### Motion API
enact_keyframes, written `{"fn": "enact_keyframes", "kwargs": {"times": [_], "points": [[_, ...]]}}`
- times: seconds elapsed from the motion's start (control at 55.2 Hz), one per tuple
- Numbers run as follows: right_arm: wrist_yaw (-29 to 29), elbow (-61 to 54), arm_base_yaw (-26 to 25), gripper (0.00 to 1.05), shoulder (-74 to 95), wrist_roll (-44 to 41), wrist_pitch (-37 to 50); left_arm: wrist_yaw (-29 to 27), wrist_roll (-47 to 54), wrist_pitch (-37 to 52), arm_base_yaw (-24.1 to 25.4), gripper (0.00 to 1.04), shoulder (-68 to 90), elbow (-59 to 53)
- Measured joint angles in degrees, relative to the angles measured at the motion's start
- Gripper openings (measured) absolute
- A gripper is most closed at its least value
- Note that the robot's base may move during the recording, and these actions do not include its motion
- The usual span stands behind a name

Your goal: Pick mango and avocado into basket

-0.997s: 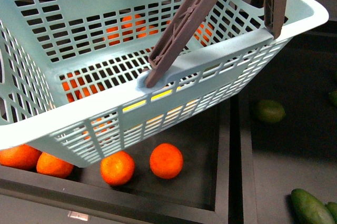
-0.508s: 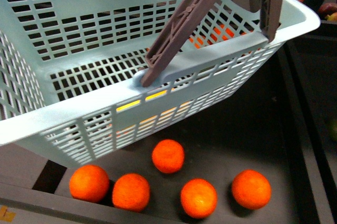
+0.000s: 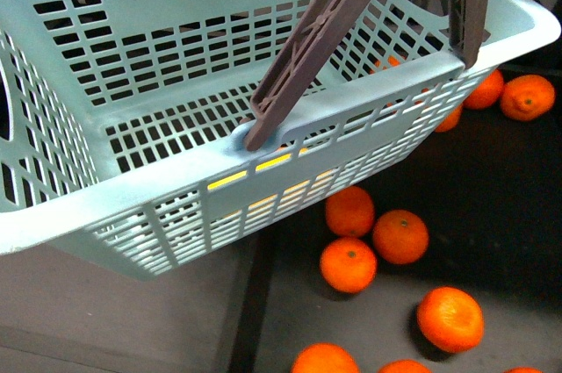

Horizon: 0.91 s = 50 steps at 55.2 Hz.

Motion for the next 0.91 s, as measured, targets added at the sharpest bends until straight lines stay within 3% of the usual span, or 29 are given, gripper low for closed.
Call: {"fn": "enact_keyframes", "kwargs": {"times": [0.49, 0.508, 0.616, 0.671, 0.798, 0.906], "points": [[-0.7, 0.0, -0.1, 0.97, 0.0, 0.0, 0.0, -1.0, 0.3, -0.1, 0.5, 0.07, 0.0, 0.0], [-0.6, 0.0, -0.1, 0.97, 0.0, 0.0, 0.0, -2.4, 0.4, -0.3, 0.5, 0.07, 0.1, 0.0], [-0.5, 0.0, -0.1, 0.97, 0.0, 0.0, 0.0, -23.4, -1.2, -3.5, -0.1, 0.07, 0.1, 0.3], [-0.4, 0.0, -0.1, 0.97, 0.0, 0.0, 0.0, -29.0, -1.7, -3.5, -0.2, 0.07, 0.6, 0.3], [-0.1, 0.0, -0.1, 0.97, 0.0, 0.0, 0.0, -31.1, -1.8, 1.6, 1.2, 0.07, 1.6, -0.9], [-0.1, 0.0, -0.1, 0.97, 0.0, 0.0, 0.0, -28.8, -7.6, 9.9, 3.5, 0.07, 2.3, -4.7]]}}
